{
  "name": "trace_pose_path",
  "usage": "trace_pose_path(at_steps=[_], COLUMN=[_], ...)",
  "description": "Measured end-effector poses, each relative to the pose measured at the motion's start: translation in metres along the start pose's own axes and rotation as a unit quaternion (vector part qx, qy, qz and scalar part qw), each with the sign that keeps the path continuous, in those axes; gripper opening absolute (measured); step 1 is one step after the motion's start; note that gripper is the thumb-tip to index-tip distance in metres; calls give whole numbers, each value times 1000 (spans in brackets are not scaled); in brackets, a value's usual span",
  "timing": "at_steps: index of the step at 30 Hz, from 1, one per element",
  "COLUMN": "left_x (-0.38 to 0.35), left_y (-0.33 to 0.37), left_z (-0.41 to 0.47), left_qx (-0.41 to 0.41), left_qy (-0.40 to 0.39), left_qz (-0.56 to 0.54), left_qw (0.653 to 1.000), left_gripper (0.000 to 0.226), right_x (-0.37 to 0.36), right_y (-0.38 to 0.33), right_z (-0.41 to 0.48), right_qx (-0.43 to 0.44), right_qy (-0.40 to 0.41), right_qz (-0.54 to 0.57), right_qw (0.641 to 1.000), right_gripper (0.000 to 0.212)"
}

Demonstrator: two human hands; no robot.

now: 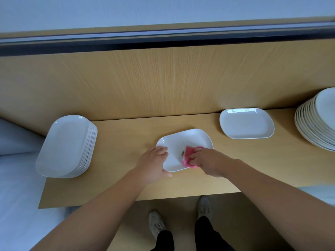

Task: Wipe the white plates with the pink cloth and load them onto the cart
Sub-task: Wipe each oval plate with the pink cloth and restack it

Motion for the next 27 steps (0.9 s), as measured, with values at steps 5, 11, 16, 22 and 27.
trace_pose_path(at_steps=[5,11,16,22,27], left_x=[0,1,3,-1,-2], left_y=[1,2,0,-1,2], left_z=[7,8,9,12,10], left_qx=[-3,8,-7,-3,10], left_qy=[-25,-47,-39,-43,-49], left_qz=[-23,-9,27,60,66], left_qw=[999,999,999,997,997], left_gripper=[74,75,75,77,77], right_x=[21,44,31,28,31], right_y=[-6,0,10,23,-1], right_z=[-6,28,27,3,-12], right_qx=[44,9,-64,-139,-177], right_qy=[136,145,142,82,23], right_qz=[-15,-150,-54,-23,-39], right_qw=[990,978,986,987,983], right_gripper=[55,39,38,35,44])
Point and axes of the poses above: each hand's wrist, its own z-axis towards the middle knuckle, its own x-axis out of the back of the hand, y = z × x, the point moved 2 cm from there along z, towards the middle knuckle, and after that the axes turned 11 degrees about -y, right-handed, at the moved point
